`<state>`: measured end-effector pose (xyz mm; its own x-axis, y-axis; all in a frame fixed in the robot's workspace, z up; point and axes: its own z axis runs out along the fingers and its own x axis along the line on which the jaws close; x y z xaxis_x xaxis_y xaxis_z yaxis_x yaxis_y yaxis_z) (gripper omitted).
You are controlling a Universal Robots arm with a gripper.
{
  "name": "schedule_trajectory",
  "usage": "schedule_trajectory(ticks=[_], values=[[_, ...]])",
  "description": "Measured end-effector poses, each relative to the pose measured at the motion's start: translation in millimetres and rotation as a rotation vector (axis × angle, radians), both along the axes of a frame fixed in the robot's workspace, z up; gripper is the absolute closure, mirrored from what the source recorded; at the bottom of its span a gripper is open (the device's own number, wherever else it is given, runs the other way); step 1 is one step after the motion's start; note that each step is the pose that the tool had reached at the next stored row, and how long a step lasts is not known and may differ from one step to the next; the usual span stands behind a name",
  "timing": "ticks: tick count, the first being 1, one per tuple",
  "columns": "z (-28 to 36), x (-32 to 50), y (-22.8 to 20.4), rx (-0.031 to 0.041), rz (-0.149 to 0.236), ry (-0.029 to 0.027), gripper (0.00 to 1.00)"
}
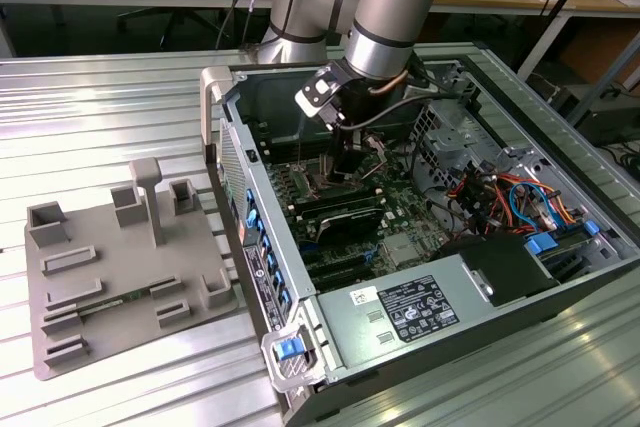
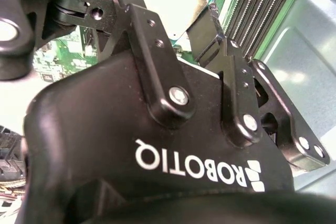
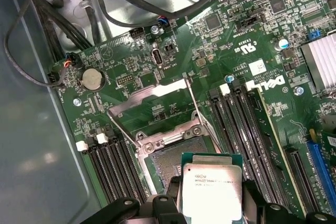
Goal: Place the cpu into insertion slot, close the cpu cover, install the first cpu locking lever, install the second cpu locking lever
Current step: 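Place the cpu into insertion slot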
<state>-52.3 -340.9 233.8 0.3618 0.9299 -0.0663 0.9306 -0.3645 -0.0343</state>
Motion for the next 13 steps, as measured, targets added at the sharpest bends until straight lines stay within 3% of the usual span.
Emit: schedule_trajectory(ticks=[13], values=[[-0.1,0.0,0.0,0.0,-0.038,0.0,0.45]])
